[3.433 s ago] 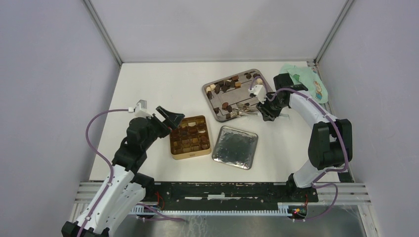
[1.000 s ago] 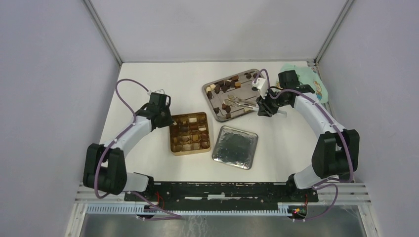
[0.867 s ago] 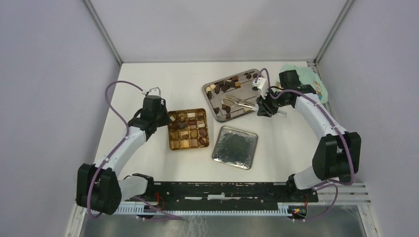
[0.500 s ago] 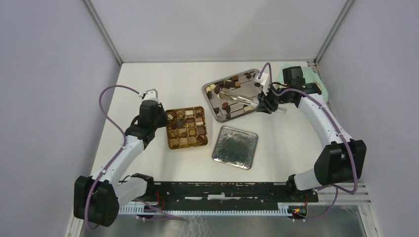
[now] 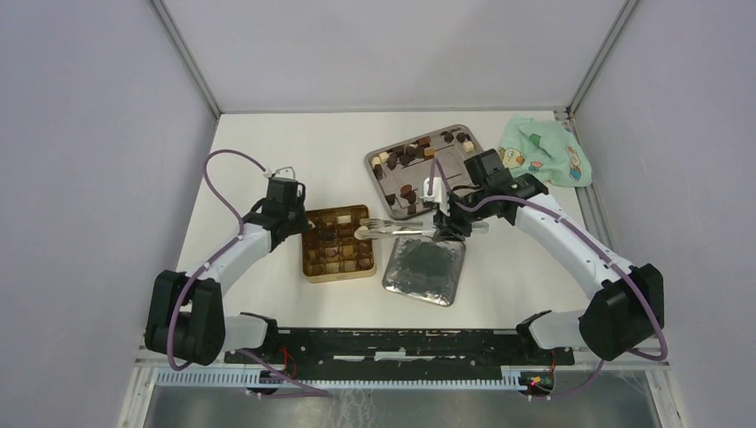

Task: Pack the chocolate
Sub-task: Place the fake chocolate in the packing box.

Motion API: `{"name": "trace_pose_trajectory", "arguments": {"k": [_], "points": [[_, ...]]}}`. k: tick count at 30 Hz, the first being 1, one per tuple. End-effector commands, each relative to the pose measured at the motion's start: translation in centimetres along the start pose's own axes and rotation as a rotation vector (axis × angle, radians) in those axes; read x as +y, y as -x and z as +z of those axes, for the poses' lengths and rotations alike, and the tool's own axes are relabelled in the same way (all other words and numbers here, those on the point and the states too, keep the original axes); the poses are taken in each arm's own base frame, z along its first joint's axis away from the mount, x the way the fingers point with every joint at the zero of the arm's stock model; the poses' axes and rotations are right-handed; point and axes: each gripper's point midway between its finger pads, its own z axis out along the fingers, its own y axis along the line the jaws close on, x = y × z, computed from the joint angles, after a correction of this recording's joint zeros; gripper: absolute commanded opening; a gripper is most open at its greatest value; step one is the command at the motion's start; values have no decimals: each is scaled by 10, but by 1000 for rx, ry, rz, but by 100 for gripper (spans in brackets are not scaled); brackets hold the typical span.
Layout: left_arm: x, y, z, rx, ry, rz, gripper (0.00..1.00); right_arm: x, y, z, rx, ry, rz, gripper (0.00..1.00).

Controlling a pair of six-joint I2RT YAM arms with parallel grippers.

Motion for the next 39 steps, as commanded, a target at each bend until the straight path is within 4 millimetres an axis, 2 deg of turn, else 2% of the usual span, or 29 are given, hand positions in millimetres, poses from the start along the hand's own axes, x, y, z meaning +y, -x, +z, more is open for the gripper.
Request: {"name": "trace_pose_trajectory", "arguments": {"k": [1,4,8,15,21,26,30,32,34,39], "points": [[-15,19,0,-28,-39,-59,2,13,2,12,9,15,-92,0],[-17,16,2,-13,-50,-60,2,24,-3,25,35,54,-108,0],[-19,13,3,1,-57,-58,2,33,4,39,56,88,-137,0],[-18,6,5,20,-59,-64,2,41,7,60,107,122,-160,4],[-18,4,4,28,-55,-68,2,38,11,67,120,124,-150,17],[-18,6,3,26,-57,-69,3,37,23,65,91,126,-152,17],[-19,6,2,27,-61,-72,4,35,18,70,113,127,-134,18],[-20,8,1,25,-63,-76,7,36,13,72,128,129,-129,24],[-20,9,-1,20,-65,-79,13,38,9,74,140,129,-132,31],[-23,17,-7,2,-73,-92,27,40,5,75,149,130,-132,42]]}}
